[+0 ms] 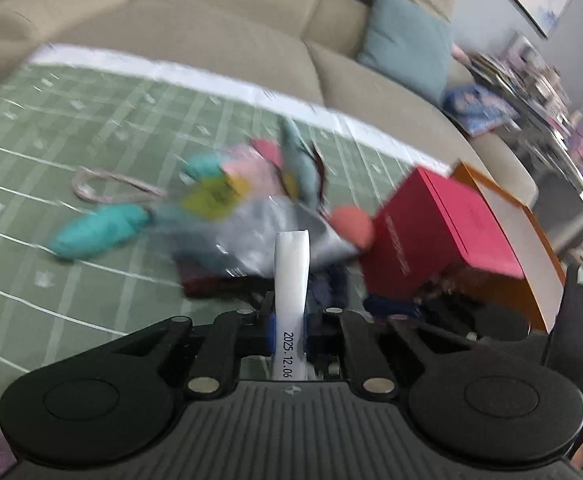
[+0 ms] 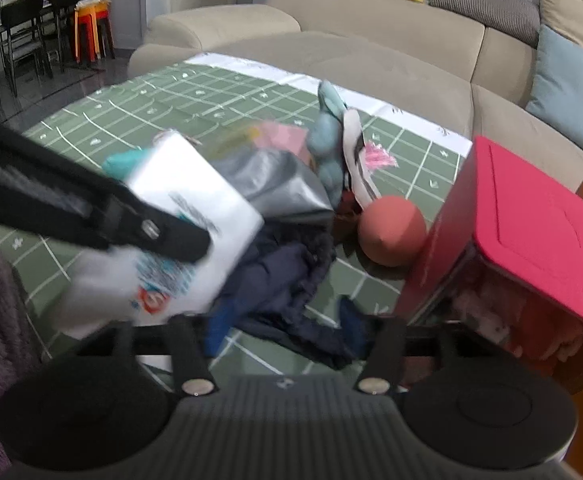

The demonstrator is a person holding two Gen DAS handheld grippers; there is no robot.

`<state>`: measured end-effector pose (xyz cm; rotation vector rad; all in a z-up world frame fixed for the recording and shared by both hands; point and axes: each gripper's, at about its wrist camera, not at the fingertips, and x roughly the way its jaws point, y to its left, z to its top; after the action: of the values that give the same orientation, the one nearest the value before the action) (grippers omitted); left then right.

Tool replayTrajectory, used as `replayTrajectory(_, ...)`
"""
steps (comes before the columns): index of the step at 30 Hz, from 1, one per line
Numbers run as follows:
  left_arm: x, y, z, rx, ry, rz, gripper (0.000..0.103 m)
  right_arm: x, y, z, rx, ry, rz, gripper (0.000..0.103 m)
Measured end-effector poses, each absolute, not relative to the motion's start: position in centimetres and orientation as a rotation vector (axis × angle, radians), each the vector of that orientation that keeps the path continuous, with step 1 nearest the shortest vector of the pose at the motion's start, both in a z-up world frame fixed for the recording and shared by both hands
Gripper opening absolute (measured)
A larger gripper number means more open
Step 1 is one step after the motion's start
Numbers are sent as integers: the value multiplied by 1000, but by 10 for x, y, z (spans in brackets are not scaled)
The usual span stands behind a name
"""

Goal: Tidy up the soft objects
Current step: 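Carry the card with the left tool while the right tool carries the scrunchie to the orange box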

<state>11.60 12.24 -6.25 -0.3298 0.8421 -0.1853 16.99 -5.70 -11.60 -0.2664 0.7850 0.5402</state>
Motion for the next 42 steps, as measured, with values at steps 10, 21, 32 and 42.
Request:
replayTrajectory(10,117,133,-66,-302,848,-63,12,182,-20,-125,-273,812,465,71)
replayTrajectory(21,112,125,-64,-266,848,-94,12,162,-37,-129,-228,879,467,18)
replayTrajectory(32,89,109,-42,-208,801,-119,12,135,-70,-87,-191,798,403,17)
replayTrajectory(42,61,84,-15,-153,747,-145,12,102,-97,-45,-151,725,370,17)
